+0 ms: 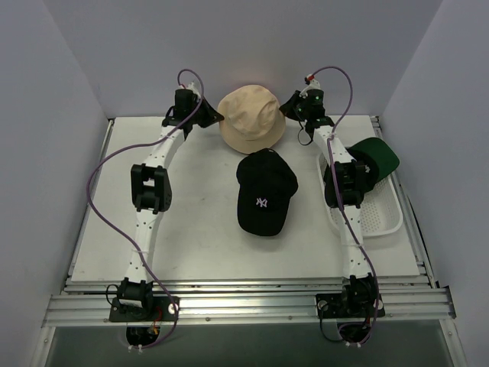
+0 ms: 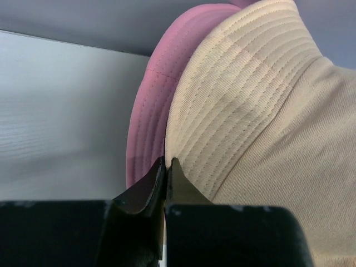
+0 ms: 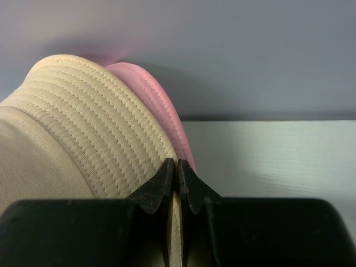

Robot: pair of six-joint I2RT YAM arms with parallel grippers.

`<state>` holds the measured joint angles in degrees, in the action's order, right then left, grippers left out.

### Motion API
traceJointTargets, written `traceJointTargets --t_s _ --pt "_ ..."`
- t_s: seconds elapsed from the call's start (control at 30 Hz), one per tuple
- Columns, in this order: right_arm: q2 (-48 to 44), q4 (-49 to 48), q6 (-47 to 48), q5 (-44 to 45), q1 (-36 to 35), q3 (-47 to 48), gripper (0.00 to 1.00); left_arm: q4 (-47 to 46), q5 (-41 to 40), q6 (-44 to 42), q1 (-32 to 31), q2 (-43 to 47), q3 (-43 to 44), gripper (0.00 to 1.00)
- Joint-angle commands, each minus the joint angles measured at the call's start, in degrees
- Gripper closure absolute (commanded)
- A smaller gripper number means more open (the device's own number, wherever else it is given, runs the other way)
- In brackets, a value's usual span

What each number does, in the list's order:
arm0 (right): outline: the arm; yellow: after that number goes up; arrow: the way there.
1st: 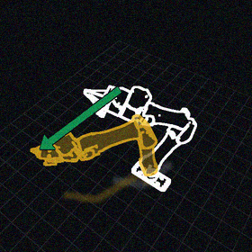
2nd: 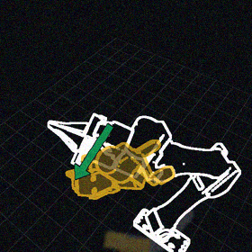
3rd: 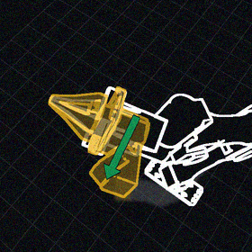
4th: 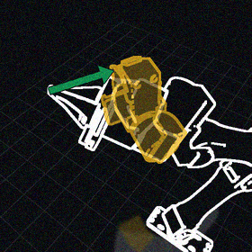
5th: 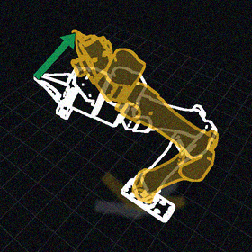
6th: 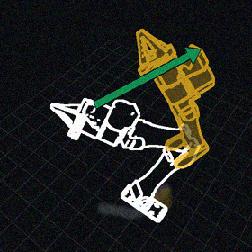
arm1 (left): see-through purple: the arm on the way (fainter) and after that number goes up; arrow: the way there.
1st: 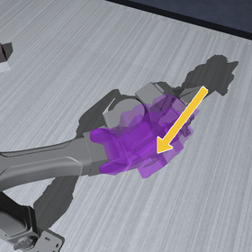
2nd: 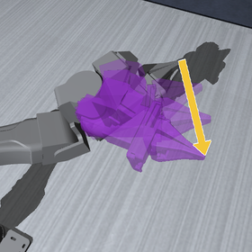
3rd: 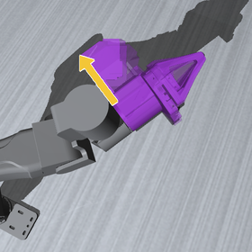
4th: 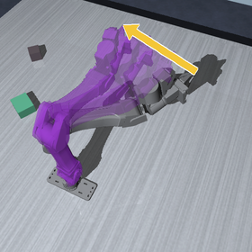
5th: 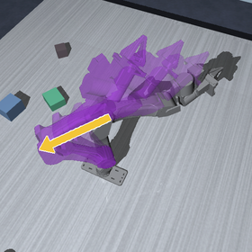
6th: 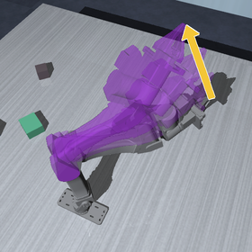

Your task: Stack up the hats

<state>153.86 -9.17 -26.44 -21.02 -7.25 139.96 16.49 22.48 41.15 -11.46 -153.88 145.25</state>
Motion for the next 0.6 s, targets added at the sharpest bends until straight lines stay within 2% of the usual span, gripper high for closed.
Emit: traceJointTargets --t_s 0.0,0.23,0.37,0.4,0.5,0.57 --pt "3.7 4.1 2.8 6.3 1.7 -1.4 1.00 10.1 -8.6 -4.5 1.4 -2.7 -0.1 0.98" --pt "2.4 2.1 2.1 5.2 1.6 -2.9 1.00 9.4 -6.8 -5.0 1.8 -1.4 -1.7 0.95" --pt "-0.4 -0.1 1.8 3.8 1.7 -6.2 1.00 5.2 -6.0 -5.5 1.9 4.1 -6.5 0.85" --pt "-2.2 -1.2 1.7 3.5 1.7 -8.3 1.00 5.1 -6.3 -5.5 1.9 4.6 -7.0 0.77" --pt "-5.2 -3.6 0.9 2.6 1.8 -11.9 1.00 6.6 -6.4 -6.0 1.9 5.4 -5.8 0.65" --pt "-6.0 -3.9 0.4 2.5 1.9 -12.5 1.00 8.2 -6.2 -6.3 1.9 5.3 -3.5 0.62"
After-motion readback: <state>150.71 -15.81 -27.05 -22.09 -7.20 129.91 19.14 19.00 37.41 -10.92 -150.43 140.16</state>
